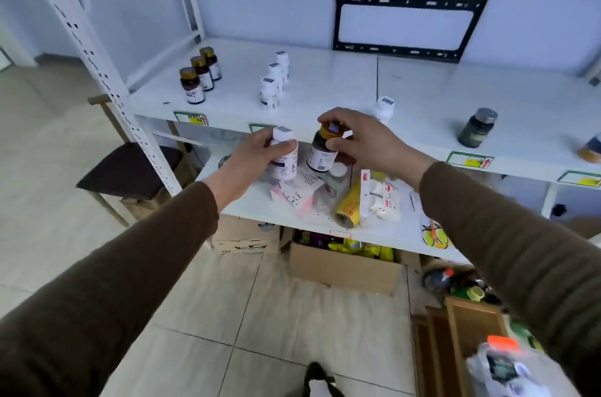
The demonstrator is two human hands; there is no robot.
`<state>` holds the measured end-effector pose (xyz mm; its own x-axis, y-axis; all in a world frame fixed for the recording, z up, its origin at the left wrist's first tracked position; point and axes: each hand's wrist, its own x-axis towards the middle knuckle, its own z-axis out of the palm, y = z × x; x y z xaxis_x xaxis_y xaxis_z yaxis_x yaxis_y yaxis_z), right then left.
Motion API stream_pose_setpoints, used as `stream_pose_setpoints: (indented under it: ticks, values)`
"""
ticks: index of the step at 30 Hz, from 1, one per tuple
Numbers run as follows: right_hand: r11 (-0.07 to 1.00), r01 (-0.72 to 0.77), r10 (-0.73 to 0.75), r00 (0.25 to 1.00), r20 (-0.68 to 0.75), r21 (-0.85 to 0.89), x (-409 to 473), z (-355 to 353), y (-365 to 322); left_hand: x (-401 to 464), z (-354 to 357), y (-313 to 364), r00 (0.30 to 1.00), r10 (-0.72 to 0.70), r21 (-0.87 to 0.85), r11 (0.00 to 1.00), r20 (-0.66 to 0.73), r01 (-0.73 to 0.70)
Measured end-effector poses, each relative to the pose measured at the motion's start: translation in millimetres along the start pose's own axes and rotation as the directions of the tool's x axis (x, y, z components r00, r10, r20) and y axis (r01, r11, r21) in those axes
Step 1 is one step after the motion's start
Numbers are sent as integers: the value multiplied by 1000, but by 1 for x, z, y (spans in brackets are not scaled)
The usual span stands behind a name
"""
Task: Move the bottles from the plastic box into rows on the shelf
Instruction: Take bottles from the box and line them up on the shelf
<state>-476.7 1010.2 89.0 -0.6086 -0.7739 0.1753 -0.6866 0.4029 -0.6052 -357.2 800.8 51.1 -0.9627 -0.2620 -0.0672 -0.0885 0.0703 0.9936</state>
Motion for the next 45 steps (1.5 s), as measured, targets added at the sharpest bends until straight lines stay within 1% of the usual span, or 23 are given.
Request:
stream_pose_setpoints:
  ticks: [3, 10, 15, 18, 20, 23, 27, 32, 36, 40, 45]
  values:
    - [999, 41, -41, 999, -11, -13, 46, 3, -13, 23, -36, 12, 998, 37, 38, 999, -56, -35]
    - [997, 78, -78, 997, -9, 20, 158, 5, -27, 95, -114, 40, 986, 122, 116, 987, -113, -109]
    - [993, 114, -114, 993, 0, 16, 231, 9, -38, 138, -165, 53, 983, 136, 135, 984, -120, -120]
    - [994, 111, -111, 994, 7, 2, 271, 16, -41, 163, -194, 57, 977, 142, 113, 986, -157, -125]
    - [994, 105, -105, 994, 12, 0, 299, 22, -42, 179, -213, 61, 975, 139, 133, 984, -176, -116]
    - [996, 88, -87, 996, 14, -24, 344, 32, -43, 210, -247, 66, 970, 149, 188, 976, -192, -113]
    - [993, 56, -55, 998, 10, -105, 407, 47, -41, 253, -291, 72, 955, 211, 192, 966, -210, -171]
    - [988, -39, 45, 998, 35, -147, 469, 75, -30, 304, -333, 72, 951, 238, 230, 954, -199, -190]
    - [980, -89, 101, 993, 63, -177, 508, 96, -21, 336, -352, 67, 952, 224, 224, 958, -208, -177]
    - [975, -144, 163, 981, 107, -167, 538, 117, -12, 359, -365, 61, 952, 205, 230, 961, -225, -153]
    - [976, -129, 154, 978, 144, -173, 559, 137, -2, 377, -374, 54, 959, 162, 241, 965, -231, -105]
